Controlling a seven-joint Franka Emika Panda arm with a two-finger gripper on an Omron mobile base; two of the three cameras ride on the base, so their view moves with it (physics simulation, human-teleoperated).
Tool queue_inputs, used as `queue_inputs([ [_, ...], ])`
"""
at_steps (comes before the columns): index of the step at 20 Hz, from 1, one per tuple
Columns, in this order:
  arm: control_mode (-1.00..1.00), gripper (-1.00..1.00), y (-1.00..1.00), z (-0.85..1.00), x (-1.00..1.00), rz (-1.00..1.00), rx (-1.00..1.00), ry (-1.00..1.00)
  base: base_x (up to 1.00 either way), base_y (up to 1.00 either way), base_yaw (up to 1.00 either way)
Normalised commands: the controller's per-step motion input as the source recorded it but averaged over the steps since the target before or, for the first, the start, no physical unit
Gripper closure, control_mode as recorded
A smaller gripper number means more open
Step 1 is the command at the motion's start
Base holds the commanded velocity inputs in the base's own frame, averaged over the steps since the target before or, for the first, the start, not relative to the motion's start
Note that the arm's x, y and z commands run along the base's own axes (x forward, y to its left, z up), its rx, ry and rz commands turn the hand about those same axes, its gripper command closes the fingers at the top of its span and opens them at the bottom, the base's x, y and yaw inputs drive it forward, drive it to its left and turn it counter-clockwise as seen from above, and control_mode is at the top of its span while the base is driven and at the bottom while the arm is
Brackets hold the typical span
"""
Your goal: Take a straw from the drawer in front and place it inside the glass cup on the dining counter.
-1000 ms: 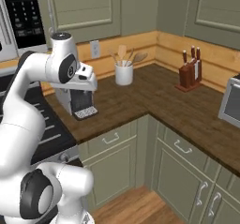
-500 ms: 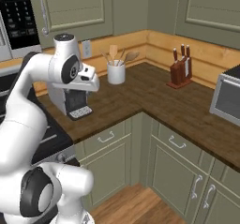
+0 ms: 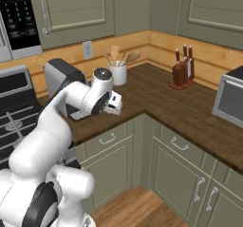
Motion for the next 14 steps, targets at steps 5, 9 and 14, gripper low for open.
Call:
queue_inputs([
  [5,-1.0,-1.0,-0.64,-0.95,0.0,0.0,0.31,-0.02,0.0,0.0,0.0],
  [9,-1.0,-1.0,-0.33,-0.76,-0.03,0.0,0.3,0.0,0.0,0.0,0.0],
  [14,-1.0,-1.0,-0.11,-0.55,0.22,-0.04,0.25,0.0,0.0,0.0,0.0],
])
